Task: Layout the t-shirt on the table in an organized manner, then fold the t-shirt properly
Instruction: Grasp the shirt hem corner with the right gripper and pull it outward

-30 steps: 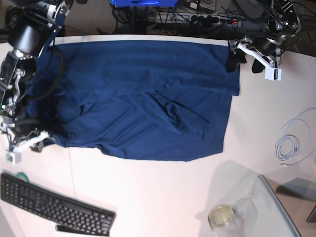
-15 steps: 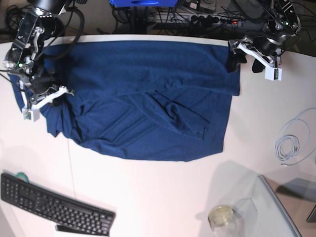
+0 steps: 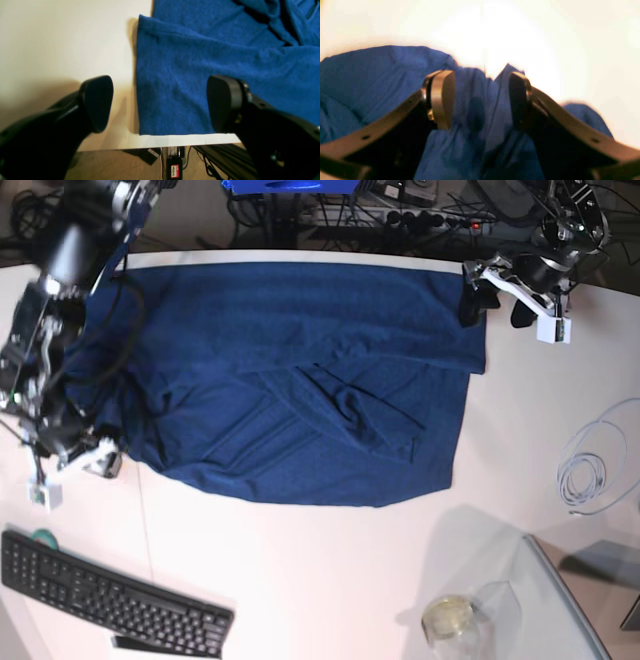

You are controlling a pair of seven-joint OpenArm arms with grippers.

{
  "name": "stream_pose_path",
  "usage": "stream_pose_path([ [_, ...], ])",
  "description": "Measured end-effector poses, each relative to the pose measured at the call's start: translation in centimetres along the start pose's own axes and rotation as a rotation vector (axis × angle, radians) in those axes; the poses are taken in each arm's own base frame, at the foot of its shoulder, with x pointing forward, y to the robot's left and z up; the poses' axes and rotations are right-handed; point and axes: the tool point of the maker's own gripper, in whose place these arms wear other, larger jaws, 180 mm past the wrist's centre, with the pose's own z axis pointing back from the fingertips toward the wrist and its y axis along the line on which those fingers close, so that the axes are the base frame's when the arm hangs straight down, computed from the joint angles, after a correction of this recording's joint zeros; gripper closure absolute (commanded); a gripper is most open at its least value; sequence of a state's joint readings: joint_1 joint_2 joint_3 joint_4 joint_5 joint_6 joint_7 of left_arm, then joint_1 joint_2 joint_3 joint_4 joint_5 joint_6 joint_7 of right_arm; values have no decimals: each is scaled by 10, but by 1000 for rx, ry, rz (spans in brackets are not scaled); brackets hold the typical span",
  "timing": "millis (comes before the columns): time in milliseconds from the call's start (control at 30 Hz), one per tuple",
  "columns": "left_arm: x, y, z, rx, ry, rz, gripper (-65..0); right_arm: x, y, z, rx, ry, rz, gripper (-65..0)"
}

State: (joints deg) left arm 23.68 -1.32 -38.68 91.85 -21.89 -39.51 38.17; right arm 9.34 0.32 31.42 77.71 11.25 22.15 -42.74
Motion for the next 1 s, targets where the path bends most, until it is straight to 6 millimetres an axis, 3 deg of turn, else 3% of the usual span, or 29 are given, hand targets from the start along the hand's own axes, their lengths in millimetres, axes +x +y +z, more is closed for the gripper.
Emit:
stream_pose_path([
  [100,0,0,0,-1,-1,1,-556,-2,-19,-24,-38,68,-102,-326],
  [233,-1,2,1,6,0,3,-556,0,-51,-49,-110,26,-203,-327],
  [300,-1,2,1,6,0,4,-556,-15,-59,-56,-123,70,-227,-327],
  [367,-1,2,1,6,-1,4,-556,-31,-61,-59,-125,113,-240,-327],
  [600,0,0,0,1,-1,2,-556,-33,-55,-61,-113,107,-248,-321],
  [633,0,1,0,2,-2,1,-556,-33,-56,-60,-114,106,-248,-296],
  [767,0,0,0,1,-1,2,-556,-38,-56,-60,-115,125,-246,-36],
  [800,-1,1,0,1,0,4,-556,-40,-56,-60,-115,127,-248,0],
  [933,-15,4,-4,-1,31,38,-556,-37,-56,-59,-115,121,-245,0],
  [1000,-19,4,-4,-1,40,46,-556,-27,-57,-54,-122,92,-226,0],
])
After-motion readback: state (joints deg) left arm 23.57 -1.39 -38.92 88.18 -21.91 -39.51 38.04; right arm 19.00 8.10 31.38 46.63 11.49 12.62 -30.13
